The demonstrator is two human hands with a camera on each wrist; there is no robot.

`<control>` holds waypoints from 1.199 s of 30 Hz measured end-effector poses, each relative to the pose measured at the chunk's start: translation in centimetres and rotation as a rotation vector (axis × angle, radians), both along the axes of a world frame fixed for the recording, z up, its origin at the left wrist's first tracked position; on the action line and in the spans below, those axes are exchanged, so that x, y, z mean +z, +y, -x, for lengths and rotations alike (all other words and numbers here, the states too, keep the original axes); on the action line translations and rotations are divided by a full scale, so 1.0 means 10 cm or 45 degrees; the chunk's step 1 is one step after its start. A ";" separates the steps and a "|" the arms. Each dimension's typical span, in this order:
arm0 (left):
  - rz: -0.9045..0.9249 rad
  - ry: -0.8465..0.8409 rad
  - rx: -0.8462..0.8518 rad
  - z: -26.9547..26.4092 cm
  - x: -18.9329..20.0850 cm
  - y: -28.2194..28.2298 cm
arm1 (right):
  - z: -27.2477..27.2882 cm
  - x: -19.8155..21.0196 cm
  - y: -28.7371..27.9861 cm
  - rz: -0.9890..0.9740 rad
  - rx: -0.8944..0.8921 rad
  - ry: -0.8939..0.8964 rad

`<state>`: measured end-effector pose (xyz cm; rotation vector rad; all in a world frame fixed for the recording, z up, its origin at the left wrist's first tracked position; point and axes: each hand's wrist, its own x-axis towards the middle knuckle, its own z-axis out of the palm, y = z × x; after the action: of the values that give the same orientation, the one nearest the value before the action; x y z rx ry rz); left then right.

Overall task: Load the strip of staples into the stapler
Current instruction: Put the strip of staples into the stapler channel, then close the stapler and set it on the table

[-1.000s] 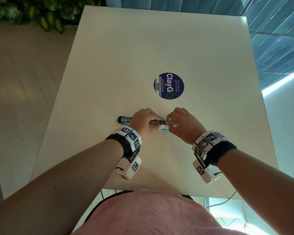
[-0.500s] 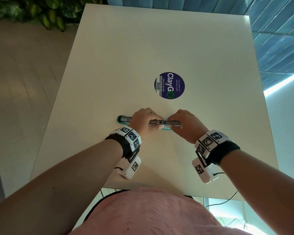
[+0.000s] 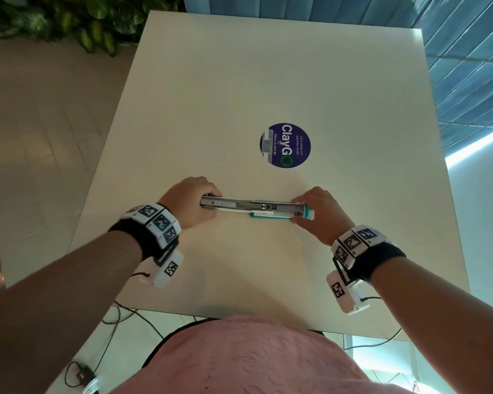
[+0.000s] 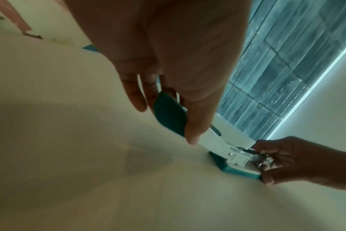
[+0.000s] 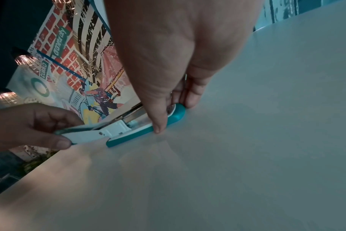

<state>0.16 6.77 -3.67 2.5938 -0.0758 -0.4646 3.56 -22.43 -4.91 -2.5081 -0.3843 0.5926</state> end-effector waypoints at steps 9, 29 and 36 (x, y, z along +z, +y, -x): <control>0.540 -0.325 0.030 -0.09 0.32 -0.67 | 0.00 0.00 0.01 -0.011 -0.005 0.013; -0.056 0.000 -0.216 -0.10 -0.16 -1.05 | 0.13 -0.09 -0.06 -0.188 -0.187 -0.002; -0.194 0.046 -0.420 -0.21 -0.03 -1.17 | 0.09 -0.09 -0.08 -0.145 -0.115 -0.031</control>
<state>2.21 -4.94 -4.02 2.7297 -0.4785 -0.6570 2.63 -23.20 -5.78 -2.4113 -0.3037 0.4912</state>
